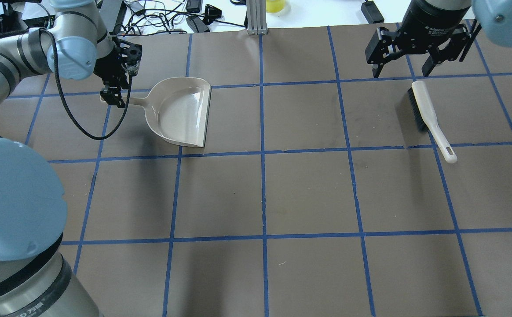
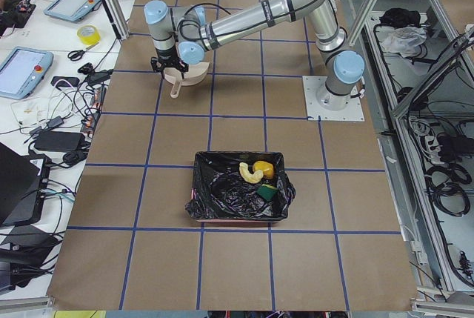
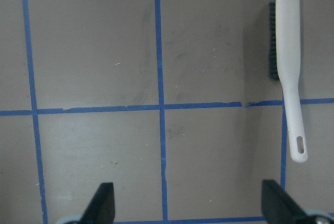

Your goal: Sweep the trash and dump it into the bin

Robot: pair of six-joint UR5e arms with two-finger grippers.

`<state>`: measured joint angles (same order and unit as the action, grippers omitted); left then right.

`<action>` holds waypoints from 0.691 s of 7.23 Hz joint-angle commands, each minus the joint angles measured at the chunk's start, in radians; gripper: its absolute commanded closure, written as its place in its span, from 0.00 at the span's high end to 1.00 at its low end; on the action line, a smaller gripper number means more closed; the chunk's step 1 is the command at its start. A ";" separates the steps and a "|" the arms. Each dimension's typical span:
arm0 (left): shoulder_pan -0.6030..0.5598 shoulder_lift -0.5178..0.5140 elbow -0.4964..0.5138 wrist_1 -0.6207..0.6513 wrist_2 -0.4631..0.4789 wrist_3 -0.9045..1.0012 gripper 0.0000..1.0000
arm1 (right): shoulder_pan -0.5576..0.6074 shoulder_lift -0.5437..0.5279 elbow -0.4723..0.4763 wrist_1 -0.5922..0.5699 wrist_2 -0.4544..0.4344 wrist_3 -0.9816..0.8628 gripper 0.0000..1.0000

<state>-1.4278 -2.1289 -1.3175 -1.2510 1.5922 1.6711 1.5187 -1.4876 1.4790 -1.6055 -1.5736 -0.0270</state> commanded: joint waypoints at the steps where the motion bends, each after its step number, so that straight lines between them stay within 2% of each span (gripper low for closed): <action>1: -0.090 0.032 0.140 -0.167 -0.023 -0.174 1.00 | 0.000 -0.011 0.004 0.059 0.004 -0.001 1.00; 3: -0.222 0.090 0.178 -0.237 -0.021 -0.412 1.00 | 0.000 -0.010 0.006 0.055 0.004 -0.001 1.00; 5: -0.226 0.192 0.166 -0.348 -0.024 -0.673 1.00 | 0.000 -0.016 0.009 0.050 0.006 -0.001 1.00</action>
<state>-1.6427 -1.9986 -1.1466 -1.5331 1.5692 1.1562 1.5186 -1.4979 1.4855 -1.5525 -1.5683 -0.0282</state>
